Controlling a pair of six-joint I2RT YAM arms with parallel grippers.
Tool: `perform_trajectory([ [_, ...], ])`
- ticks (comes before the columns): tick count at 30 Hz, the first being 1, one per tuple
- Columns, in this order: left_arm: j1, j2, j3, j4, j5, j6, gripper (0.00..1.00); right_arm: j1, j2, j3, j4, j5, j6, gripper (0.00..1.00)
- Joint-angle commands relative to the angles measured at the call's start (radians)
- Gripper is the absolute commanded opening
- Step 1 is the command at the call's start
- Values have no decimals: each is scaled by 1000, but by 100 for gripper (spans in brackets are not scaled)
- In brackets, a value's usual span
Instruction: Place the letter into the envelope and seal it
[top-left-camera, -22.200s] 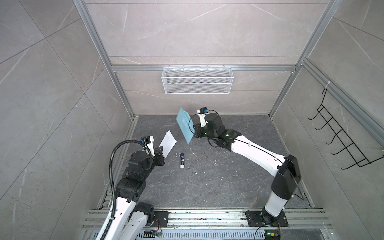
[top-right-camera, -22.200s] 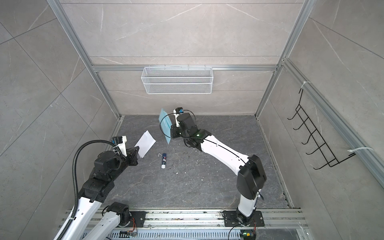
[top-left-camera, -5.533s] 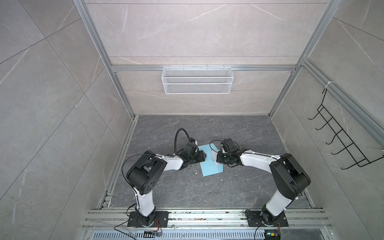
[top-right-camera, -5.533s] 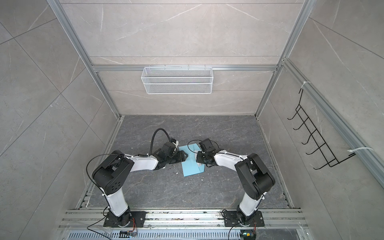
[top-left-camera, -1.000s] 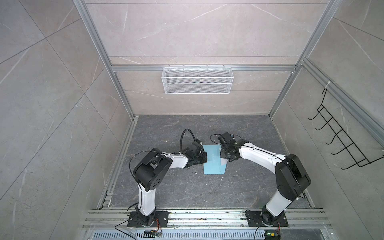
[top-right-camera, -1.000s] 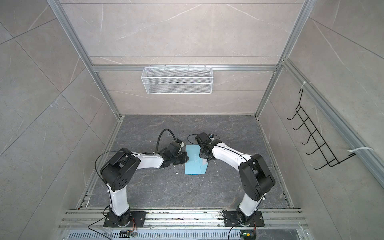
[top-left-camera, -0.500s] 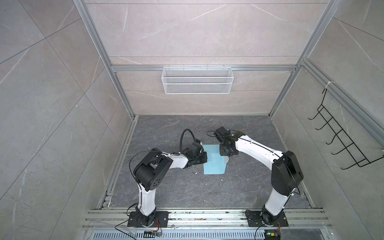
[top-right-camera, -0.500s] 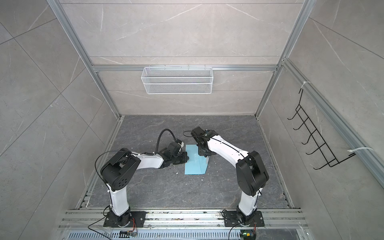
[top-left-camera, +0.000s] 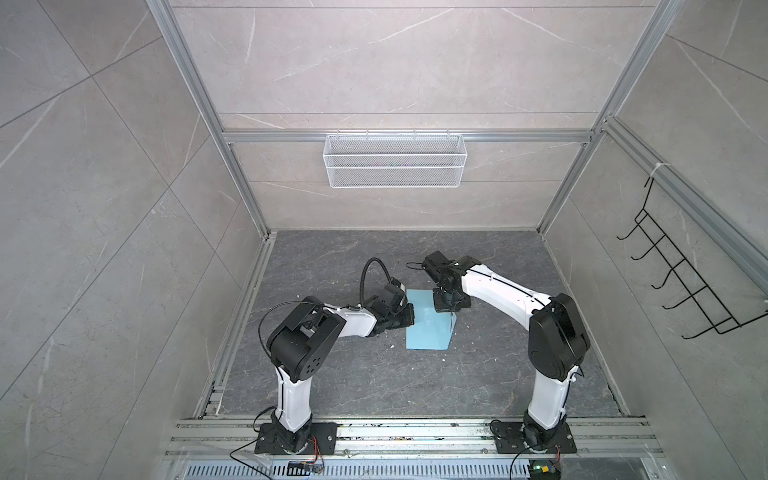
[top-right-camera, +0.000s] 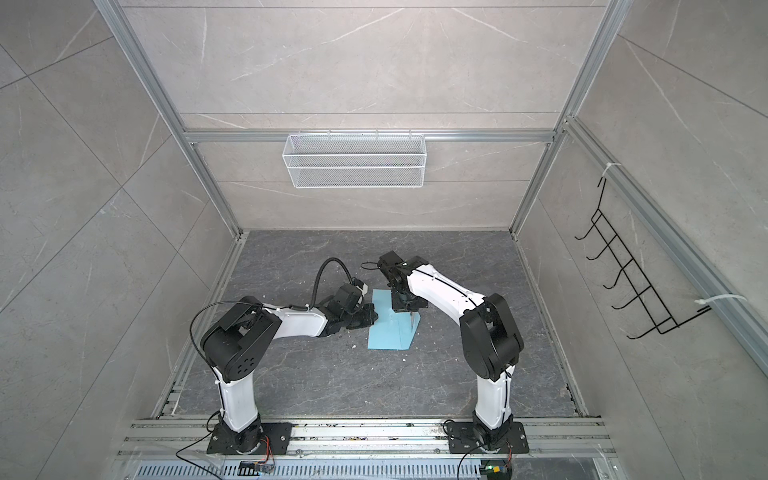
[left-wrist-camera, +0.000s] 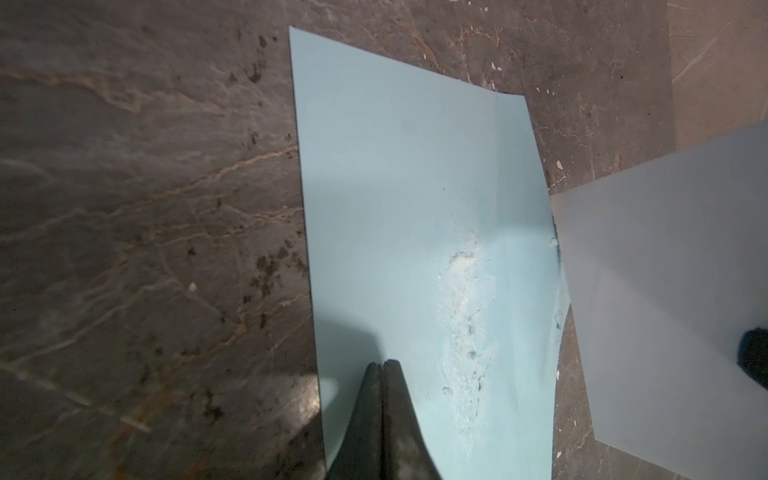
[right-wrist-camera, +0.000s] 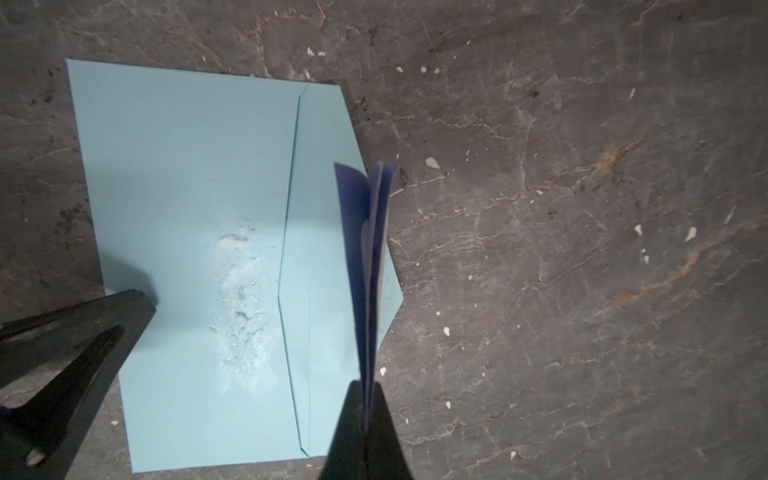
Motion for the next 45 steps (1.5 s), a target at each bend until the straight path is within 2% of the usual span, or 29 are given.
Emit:
perform_trajectory([
  [1,-5,17,-25,-31,-24,12,0,7,18,18,1,-41,-11,0],
  [6,-5,17,-29,-28,-23,10,0,7,-34,-13,51,-39,-10,0],
  [13,-6,21,-24,-26,-22,9,0,7,-116,-22,38,-37,-85,0],
  [18,-7,25,-18,-26,-19,8,0,7,-148,-48,73,-112,-159,0],
  [30,-7,25,-16,-26,-19,10,0,5,-41,13,-75,1,-136,0],
  [39,-8,24,-16,-30,-21,11,0,0,6,23,-45,-58,-122,0],
  [45,-8,23,-16,-32,-23,12,0,-35,-12,-8,27,-172,-108,0],
])
